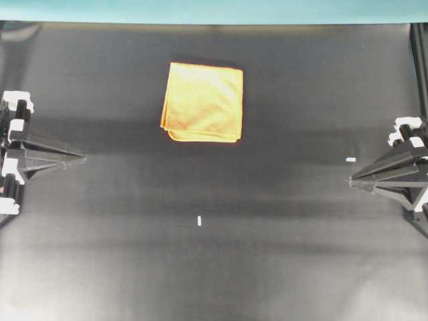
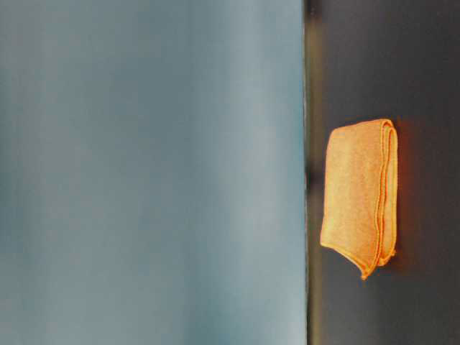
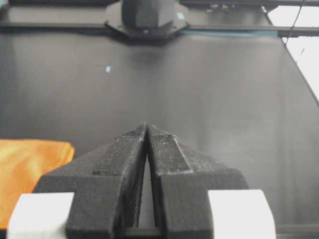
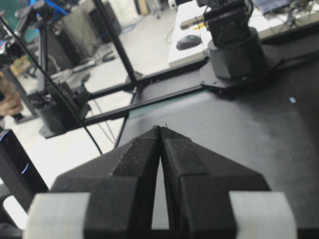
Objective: Push an orange cloth with the left arm to wipe the desk.
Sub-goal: 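Move the left gripper forward and lower it onto the orange cloth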
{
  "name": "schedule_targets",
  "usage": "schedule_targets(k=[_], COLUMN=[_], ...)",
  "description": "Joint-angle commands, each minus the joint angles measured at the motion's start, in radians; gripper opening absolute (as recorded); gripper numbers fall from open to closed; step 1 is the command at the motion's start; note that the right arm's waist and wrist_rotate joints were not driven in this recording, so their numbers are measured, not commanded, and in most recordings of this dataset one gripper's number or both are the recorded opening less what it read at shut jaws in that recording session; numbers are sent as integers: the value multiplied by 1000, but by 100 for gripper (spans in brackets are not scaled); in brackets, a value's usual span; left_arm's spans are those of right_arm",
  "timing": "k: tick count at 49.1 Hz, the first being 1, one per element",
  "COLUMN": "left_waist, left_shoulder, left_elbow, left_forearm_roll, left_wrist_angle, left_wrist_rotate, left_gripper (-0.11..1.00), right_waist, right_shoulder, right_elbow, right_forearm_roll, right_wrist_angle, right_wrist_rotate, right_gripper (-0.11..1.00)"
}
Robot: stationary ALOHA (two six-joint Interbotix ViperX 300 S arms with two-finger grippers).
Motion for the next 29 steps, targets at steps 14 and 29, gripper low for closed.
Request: schedule_targets(k=[14,29], left_waist=[140,293], left_shoulder=[279,595], left_elbow=[-25,-146], left_forearm_roll=[41,41], left_wrist_angle=[-61,-225], left_wrist_rotate=[-2,-3], left_gripper=[0,1], right_waist=[-2,0], right_shoulder=[2,0], right_elbow=[12,18], right_forearm_roll=[0,0], right_wrist_angle=[55,67], right_wrist_rotate=[2,2], right_gripper=[1,1])
